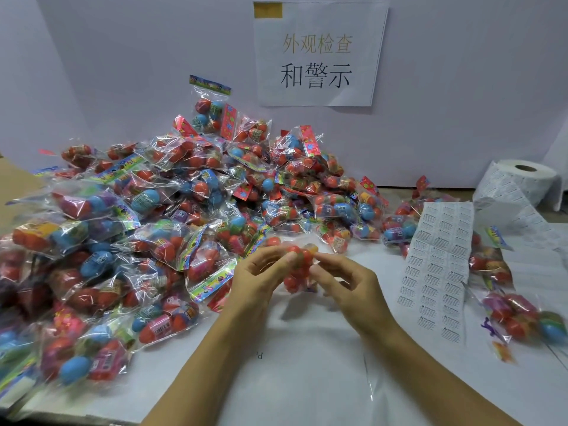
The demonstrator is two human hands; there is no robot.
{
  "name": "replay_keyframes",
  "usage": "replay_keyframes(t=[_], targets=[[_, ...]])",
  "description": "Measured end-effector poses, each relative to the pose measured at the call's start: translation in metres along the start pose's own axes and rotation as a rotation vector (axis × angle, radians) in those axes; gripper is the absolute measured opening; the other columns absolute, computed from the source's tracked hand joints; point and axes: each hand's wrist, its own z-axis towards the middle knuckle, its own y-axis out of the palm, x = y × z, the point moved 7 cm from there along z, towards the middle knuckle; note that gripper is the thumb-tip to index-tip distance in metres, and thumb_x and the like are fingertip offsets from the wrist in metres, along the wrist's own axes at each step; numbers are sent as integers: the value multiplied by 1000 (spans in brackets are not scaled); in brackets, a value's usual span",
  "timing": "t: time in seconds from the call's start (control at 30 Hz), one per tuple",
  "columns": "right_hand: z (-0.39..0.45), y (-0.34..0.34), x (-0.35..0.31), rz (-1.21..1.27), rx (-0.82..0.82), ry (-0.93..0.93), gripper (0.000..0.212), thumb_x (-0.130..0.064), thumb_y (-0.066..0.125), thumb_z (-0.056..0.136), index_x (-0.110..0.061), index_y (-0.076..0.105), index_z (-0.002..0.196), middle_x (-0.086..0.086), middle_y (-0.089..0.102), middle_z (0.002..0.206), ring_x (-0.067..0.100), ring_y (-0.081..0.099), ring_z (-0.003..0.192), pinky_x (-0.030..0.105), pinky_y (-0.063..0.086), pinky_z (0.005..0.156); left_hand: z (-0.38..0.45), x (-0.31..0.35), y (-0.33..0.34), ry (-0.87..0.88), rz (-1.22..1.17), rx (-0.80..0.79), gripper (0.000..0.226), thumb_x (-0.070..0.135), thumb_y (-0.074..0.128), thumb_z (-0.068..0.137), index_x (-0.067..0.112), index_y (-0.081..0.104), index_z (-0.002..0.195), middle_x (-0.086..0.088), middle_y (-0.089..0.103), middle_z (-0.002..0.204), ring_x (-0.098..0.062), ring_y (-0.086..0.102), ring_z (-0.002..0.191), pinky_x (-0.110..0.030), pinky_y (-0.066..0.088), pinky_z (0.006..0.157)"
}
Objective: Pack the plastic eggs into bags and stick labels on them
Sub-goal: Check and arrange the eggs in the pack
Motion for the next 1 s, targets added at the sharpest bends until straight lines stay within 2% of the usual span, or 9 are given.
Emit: replay_keyframes(t=[0.17,0.27,0.37,0.47,0.6,0.7,0.83,0.93,1.0], targets=[[-1,5,1,-61,-57,-33,51,-37,87,70,-36,68,118,-5,71,112,10,68,106,30,60,74,-4,-1,7,-60,-35,-87,52,50,67,85,4,79,105,-21,74,117,-29,70,112,-34,56,97],[0,0,3,-67,-6,-7,39,-18,86,79,-27,70,115,-4,74,104,16,71,95,40,63,74,-5,-1,10,-60,1,-101,48,49,69,85,4,81,99,-19,76,109,-28,72,106,-31,58,89],[3,-4,6,14,35,33,24,-5,77,87,-15,72,108,4,77,99,21,73,96,47,61,85,-3,-1,2,26,172,7,26,33,85,78,16,81,98,-6,77,98,-17,73,93,-29,55,80],[2,-2,8,224,-22,130,21,-1,69,92,-12,69,110,14,76,101,29,75,92,41,62,80,-1,-9,-7,-25,267,85,52,37,87,71,23,72,119,0,73,114,-13,69,106,-30,56,87],[-2,6,3,224,-84,117,18,-16,70,92,-13,71,110,11,77,98,27,75,91,31,61,72,-3,-13,6,-75,125,-81,58,39,87,78,-11,64,97,-25,62,83,-30,62,76,-42,51,72],[-2,6,3,133,-63,107,34,-38,77,79,-16,74,104,10,78,93,28,76,90,36,63,75,-6,-15,8,-95,99,-88,69,36,89,76,-21,54,96,-39,55,82,-36,57,77,-53,49,75],[0,8,1,220,-71,95,27,-31,71,84,-10,76,99,14,78,91,29,76,82,31,62,68,-6,-15,8,-144,28,-68,55,36,89,77,-12,65,89,-21,66,77,-29,65,74,-40,57,69],[1,11,-1,246,-98,82,28,-29,66,90,-6,76,103,13,78,97,29,76,87,30,61,71,-6,-14,9,-166,-62,-91,35,28,85,80,-3,75,92,-19,74,90,-27,73,79,-34,60,70],[1,10,-3,257,-103,75,32,-29,64,90,-4,75,106,14,78,100,32,75,93,33,61,78,-6,-14,9,-194,-105,-98,38,25,86,78,-6,74,97,-22,74,96,-29,75,82,-34,60,70]])
